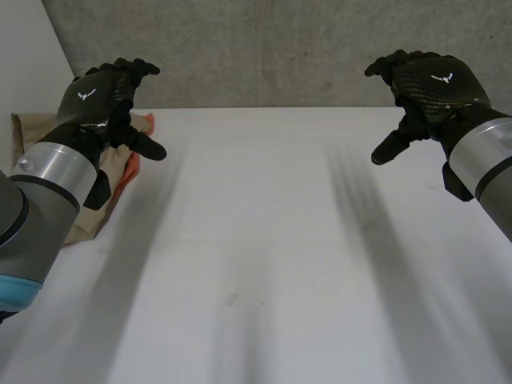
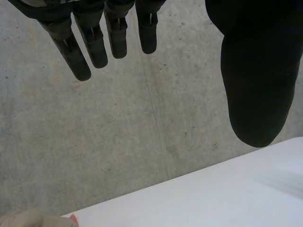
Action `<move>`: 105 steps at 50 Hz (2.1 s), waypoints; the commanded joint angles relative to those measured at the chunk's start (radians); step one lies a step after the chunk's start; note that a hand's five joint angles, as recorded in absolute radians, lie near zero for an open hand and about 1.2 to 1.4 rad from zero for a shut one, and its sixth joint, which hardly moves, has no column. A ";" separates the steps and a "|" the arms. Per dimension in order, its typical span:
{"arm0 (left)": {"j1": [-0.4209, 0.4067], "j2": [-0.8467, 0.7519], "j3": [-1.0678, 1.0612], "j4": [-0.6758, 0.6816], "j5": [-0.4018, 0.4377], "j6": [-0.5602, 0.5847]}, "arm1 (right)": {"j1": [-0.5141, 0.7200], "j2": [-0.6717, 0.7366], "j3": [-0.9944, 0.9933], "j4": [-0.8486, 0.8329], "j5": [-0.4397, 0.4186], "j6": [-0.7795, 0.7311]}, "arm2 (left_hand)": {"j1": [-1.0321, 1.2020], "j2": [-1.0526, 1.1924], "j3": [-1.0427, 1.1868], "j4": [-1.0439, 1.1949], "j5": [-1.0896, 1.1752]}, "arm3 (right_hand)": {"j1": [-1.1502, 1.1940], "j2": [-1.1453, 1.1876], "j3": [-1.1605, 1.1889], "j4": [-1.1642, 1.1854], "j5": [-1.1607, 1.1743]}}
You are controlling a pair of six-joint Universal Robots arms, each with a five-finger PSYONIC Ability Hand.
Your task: Fold the laundry.
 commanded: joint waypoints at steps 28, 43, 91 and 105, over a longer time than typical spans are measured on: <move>0.215 -0.459 0.302 -0.063 -0.012 0.379 | -0.001 0.026 0.010 -0.003 -0.004 -0.020 | -0.099 -0.098 -0.097 -0.098 -0.092 | -0.051 -0.088 -0.100 -0.099 -0.089; 0.389 -0.766 0.460 0.054 -0.015 0.670 | 0.001 0.063 0.016 -0.007 -0.004 -0.025 | 1.082 1.083 1.084 1.083 1.089 | -0.051 -0.088 -0.100 -0.099 -0.089; -0.052 -0.234 0.064 -0.107 -0.057 0.231 | 0.021 0.176 0.007 0.157 -0.069 -0.387 | -0.096 -0.095 -0.095 -0.095 -0.090 | -0.051 -0.088 -0.100 -0.099 -0.089; 0.246 -0.243 0.039 -0.110 -0.048 0.284 | 0.344 0.293 0.138 -0.078 -0.124 -0.422 | -0.075 -0.075 -0.074 -0.075 -0.069 | -0.051 -0.088 -0.100 -0.099 -0.089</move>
